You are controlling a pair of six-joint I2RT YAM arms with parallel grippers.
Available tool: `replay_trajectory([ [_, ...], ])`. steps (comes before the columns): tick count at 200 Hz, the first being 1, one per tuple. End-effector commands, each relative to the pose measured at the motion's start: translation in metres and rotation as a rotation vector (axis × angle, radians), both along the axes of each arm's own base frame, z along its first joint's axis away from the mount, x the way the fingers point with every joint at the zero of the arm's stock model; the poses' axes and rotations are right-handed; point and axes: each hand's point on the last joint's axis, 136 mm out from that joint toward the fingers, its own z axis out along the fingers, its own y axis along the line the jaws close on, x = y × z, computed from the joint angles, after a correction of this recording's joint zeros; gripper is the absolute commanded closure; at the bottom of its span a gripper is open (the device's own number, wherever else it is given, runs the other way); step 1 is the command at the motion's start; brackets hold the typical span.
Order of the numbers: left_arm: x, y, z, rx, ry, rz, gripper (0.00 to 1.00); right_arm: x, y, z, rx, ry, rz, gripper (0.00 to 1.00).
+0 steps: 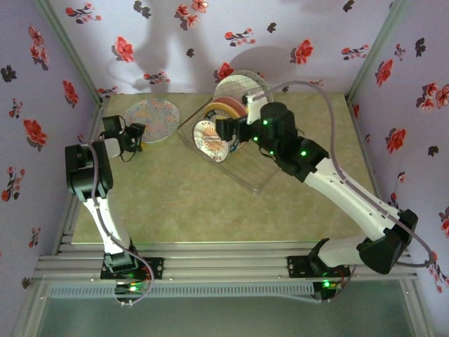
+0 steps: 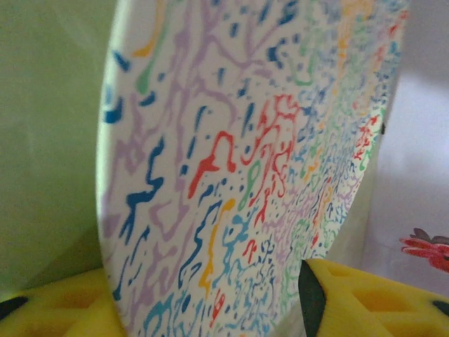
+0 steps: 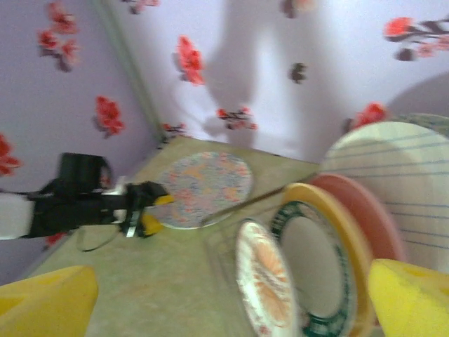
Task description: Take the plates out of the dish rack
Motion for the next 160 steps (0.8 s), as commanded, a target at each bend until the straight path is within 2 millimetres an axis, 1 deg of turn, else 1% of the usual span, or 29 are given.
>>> replay_trajectory([
  [1,-0.01,0.004,0.019,0.034,0.042,-0.02,0.41,0.01,-0.046,0.02,0.003,0.001,-0.133,0.01],
  [18,-0.014,0.005,0.022,0.047,0.065,-0.025,0.4,0.018,-0.069,0.02,-0.003,0.013,-0.181,0.01],
  [33,-0.018,0.006,0.026,0.062,0.08,-0.03,0.4,0.028,-0.092,0.015,-0.003,0.044,-0.236,0.01],
  [60,-0.028,0.007,0.037,0.077,0.091,-0.028,0.39,0.053,-0.139,-0.009,0.011,0.189,-0.34,0.01],
  [80,-0.039,0.005,0.048,0.085,0.092,-0.023,0.35,0.071,-0.161,-0.032,0.033,0.28,-0.348,0.06],
  [93,-0.046,0.002,0.057,0.097,0.089,-0.021,0.35,0.084,-0.168,-0.048,0.032,0.322,-0.328,0.11],
  [100,-0.05,-0.001,0.064,0.103,0.08,-0.021,0.34,0.091,-0.17,-0.053,0.042,0.329,-0.306,0.14],
  [110,-0.055,-0.007,0.076,0.119,0.061,-0.026,0.34,0.102,-0.168,-0.06,0.078,0.336,-0.252,0.18],
  [117,-0.058,-0.013,0.088,0.139,0.04,-0.038,0.34,0.11,-0.167,-0.064,0.109,0.337,-0.221,0.2],
  [120,-0.059,-0.017,0.09,0.148,0.041,-0.047,0.34,0.114,-0.167,-0.066,0.119,0.338,-0.21,0.21],
  [133,-0.067,-0.032,0.112,0.196,0.011,-0.085,0.34,0.129,-0.167,-0.073,0.138,0.352,-0.184,0.21],
  [149,-0.079,-0.053,0.141,0.268,-0.041,-0.146,0.33,0.145,-0.16,-0.086,0.15,0.372,-0.123,0.23],
  [160,-0.09,-0.074,0.158,0.315,-0.081,-0.202,0.32,0.154,-0.157,-0.093,0.152,0.381,-0.08,0.26],
])
